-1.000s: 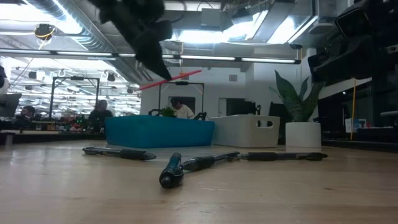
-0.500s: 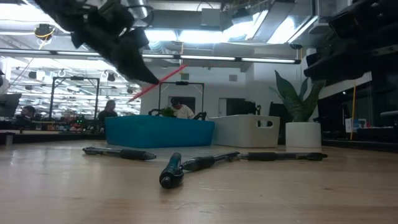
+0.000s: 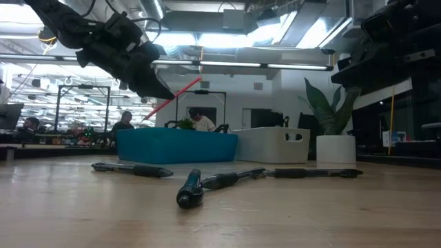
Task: Sort pens & pencils
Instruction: Put the orange pencil into the blue bin
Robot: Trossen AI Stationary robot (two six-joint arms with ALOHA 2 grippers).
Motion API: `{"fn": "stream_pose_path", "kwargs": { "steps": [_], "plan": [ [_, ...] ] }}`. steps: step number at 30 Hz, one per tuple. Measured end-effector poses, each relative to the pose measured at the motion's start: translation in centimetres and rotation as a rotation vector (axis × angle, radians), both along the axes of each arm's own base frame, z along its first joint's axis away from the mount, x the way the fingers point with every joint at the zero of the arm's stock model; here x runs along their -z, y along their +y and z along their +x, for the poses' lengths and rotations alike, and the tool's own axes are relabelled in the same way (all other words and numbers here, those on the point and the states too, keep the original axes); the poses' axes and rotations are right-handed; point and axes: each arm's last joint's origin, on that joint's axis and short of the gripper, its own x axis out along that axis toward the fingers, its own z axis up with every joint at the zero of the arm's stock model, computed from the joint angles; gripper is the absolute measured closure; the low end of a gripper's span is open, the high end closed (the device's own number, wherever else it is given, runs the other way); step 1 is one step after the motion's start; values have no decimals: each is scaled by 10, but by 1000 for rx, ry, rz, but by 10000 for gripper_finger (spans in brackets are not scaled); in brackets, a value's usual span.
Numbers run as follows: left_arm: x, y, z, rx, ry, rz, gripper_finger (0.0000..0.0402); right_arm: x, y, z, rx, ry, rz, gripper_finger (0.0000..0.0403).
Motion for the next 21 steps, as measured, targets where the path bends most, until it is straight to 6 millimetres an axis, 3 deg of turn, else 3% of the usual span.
{"fn": "stream_pose_path", "kwargs": {
  "steps": [16, 21],
  "plan": [
    [32, 33, 21, -76, 154, -151, 390, 0, 0, 0, 1, 0, 2, 391],
    [30, 44, 32, -96, 261, -196, 390, 0, 0, 0, 1, 2, 2, 391]
  ]
}}
